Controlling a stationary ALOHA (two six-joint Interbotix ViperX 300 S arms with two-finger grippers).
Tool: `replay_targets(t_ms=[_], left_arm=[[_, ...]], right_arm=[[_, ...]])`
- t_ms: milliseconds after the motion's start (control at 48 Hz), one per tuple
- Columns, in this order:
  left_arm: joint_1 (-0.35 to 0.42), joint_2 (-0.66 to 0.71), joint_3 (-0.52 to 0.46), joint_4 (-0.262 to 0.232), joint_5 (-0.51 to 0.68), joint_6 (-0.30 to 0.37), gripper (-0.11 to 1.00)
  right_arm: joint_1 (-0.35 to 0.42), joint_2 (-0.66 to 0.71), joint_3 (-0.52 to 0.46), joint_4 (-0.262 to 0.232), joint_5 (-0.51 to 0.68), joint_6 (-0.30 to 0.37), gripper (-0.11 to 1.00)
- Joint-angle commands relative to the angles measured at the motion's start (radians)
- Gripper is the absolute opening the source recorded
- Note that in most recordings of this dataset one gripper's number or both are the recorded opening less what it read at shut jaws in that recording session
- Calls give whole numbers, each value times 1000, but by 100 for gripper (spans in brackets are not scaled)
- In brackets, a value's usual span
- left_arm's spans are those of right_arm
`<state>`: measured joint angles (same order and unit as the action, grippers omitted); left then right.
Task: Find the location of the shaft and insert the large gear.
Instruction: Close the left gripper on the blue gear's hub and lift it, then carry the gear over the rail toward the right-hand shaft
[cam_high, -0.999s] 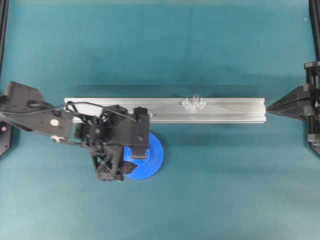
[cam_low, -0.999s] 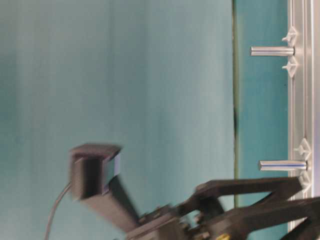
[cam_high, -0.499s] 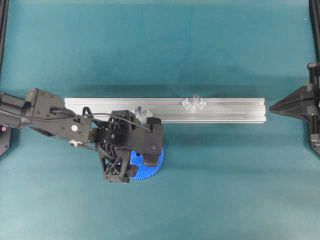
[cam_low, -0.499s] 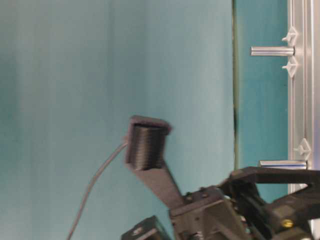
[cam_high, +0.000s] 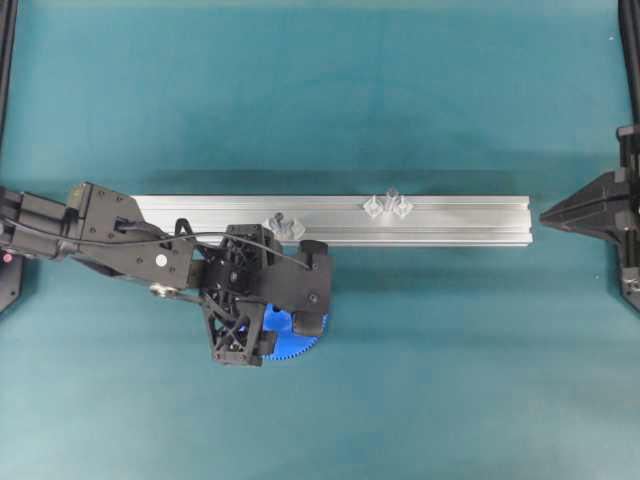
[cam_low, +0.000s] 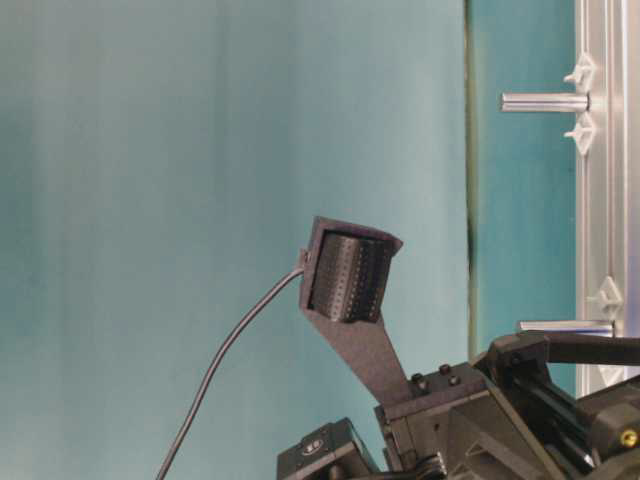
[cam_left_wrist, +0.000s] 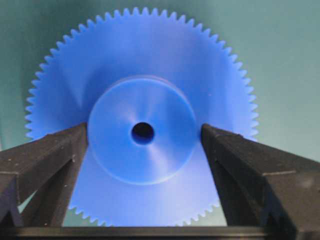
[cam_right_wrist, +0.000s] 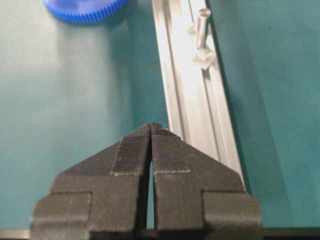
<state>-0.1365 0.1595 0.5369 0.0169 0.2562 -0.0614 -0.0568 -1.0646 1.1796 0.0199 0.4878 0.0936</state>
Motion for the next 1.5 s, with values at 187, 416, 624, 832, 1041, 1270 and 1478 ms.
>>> replay_targets(t_ms=[187,416,624,832,1041,1270,1478], left_arm=[[-2,-6,-23,2,17,-8,94],[-3,3,-28,2,25,-8,94],[-3,5,-43,2,66,-9,87],[-3,-3,-60,2,72,-9,71],[-3,-20,-78,2,72,0,71],[12,-86,-138,2,75,11,71],[69,-152,-181,3,67,15,71]], right_arm=[[-2,-5,-6,0,-5,9,1],[-2,-6,-3,2,-5,9,1],[-2,-5,-3,2,-5,9,1],[-2,-6,0,2,-5,9,1],[-2,-6,2,0,-5,11,1],[-2,-17,3,2,-5,12,1],[-2,-34,14,2,-8,15,1]])
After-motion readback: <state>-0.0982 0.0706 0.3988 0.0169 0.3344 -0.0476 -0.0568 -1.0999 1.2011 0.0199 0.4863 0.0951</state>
